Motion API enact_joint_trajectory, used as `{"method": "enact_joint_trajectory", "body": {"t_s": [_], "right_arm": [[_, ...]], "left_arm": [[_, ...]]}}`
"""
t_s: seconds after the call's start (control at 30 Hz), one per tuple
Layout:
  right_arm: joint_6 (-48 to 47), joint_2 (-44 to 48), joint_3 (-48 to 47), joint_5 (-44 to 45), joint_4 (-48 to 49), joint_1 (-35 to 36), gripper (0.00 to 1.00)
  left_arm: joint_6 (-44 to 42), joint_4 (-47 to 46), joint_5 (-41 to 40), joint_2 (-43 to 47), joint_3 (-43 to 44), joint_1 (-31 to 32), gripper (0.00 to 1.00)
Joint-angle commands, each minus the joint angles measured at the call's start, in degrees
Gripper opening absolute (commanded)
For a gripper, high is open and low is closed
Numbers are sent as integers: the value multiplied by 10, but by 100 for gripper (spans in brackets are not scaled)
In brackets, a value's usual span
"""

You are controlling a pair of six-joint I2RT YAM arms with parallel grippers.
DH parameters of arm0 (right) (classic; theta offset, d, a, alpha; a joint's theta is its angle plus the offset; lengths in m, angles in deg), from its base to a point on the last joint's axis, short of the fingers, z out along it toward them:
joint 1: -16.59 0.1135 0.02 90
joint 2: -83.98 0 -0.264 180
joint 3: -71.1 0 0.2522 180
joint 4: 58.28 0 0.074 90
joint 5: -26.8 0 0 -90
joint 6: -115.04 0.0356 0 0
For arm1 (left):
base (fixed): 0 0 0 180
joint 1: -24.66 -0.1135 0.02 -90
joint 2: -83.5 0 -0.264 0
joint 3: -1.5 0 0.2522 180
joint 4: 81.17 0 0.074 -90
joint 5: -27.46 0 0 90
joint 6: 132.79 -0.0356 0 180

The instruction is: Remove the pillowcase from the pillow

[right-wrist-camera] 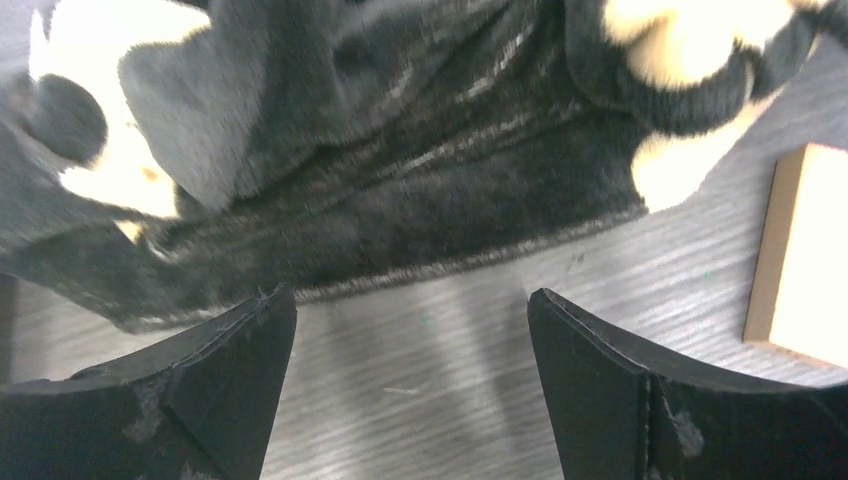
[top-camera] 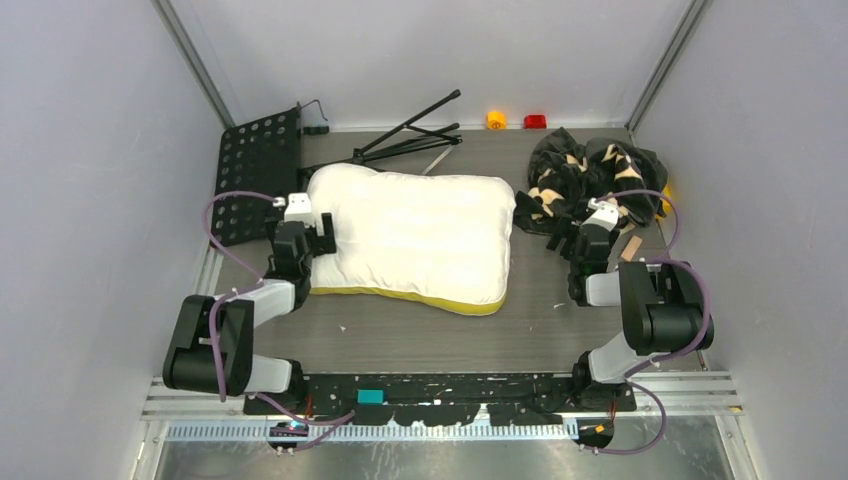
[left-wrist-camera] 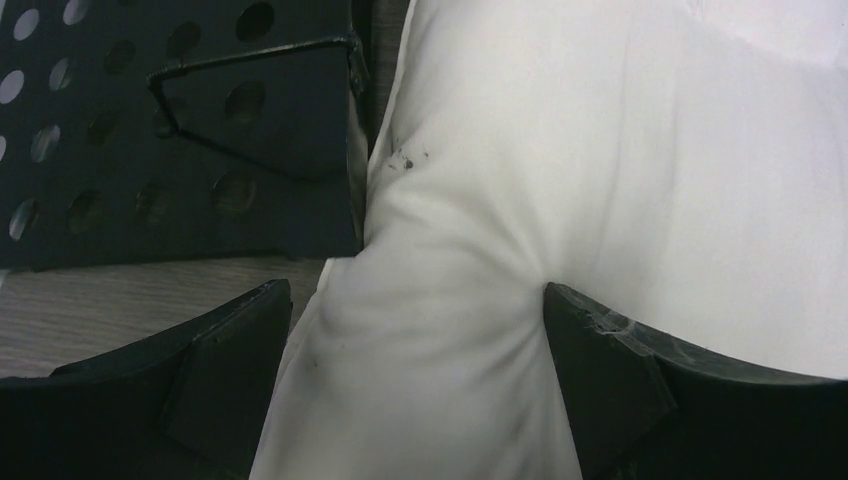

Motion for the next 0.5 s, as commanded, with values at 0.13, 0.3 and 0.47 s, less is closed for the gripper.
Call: {"method": "enact_joint_trajectory", "body": {"t_s": [0.13,0.3,0.47], "right_arm": [[-41,-13,24,11,131,15,94],[-41,-13,24,11,132,15,94],[-40,-13,24,10,134,15,95]], "left_arm": [[-22,-23,63,-40,35,-21,98],[-26,-213,71,-115,-23,-32,100],[-24,-179,73,-110,-16,-34,99]]}}
